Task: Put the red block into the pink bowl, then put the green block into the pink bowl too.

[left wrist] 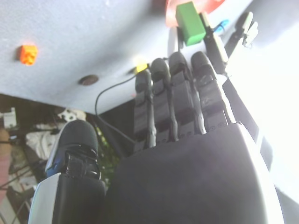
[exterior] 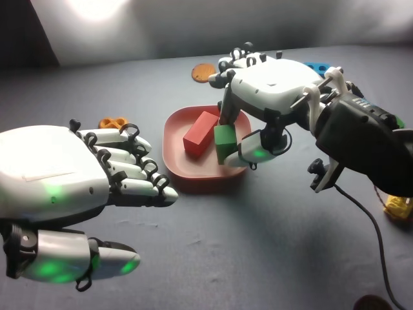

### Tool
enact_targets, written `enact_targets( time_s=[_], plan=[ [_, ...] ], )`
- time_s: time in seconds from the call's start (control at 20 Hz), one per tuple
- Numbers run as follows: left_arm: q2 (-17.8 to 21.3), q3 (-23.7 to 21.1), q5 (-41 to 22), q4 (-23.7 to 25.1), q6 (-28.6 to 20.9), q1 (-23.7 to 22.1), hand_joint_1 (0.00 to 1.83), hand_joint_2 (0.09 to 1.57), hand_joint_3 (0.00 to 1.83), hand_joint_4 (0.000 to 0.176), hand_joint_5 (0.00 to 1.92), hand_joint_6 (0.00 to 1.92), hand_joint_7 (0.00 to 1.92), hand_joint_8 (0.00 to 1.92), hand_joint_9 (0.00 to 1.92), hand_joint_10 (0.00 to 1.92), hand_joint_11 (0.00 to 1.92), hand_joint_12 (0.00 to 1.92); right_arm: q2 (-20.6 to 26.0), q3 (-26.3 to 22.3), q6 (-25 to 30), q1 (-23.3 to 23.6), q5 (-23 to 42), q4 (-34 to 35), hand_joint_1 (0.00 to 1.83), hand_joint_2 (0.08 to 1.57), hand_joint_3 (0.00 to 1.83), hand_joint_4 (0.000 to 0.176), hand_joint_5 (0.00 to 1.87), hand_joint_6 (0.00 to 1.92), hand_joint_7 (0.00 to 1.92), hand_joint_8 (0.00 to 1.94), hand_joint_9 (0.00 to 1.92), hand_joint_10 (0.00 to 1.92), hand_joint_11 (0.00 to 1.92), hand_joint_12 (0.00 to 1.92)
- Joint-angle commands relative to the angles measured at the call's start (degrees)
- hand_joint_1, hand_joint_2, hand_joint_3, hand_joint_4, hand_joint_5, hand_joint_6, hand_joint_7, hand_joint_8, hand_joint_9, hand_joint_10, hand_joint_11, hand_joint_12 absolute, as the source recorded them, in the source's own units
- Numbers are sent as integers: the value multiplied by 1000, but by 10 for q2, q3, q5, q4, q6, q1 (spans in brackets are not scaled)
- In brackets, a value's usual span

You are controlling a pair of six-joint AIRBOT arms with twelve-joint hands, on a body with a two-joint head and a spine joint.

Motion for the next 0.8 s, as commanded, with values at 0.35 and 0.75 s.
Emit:
enact_targets(
  time_s=[0.35,0.75],
  plan=[
    [2,4,-43,-9,0,-8,67,1378,2,0,316,1,335,2,270,0,0,345,6,0,10,-1,57,-29,976,855,0,153,937,0,251,0,17,0,0,0],
    [1,6,-48,-16,-3,-11,120,1375,0,0,333,4,348,3,266,3,0,337,40,-21,37,26,17,-47,710,846,0,176,477,0,88,0,0,0,0,0]
  ],
)
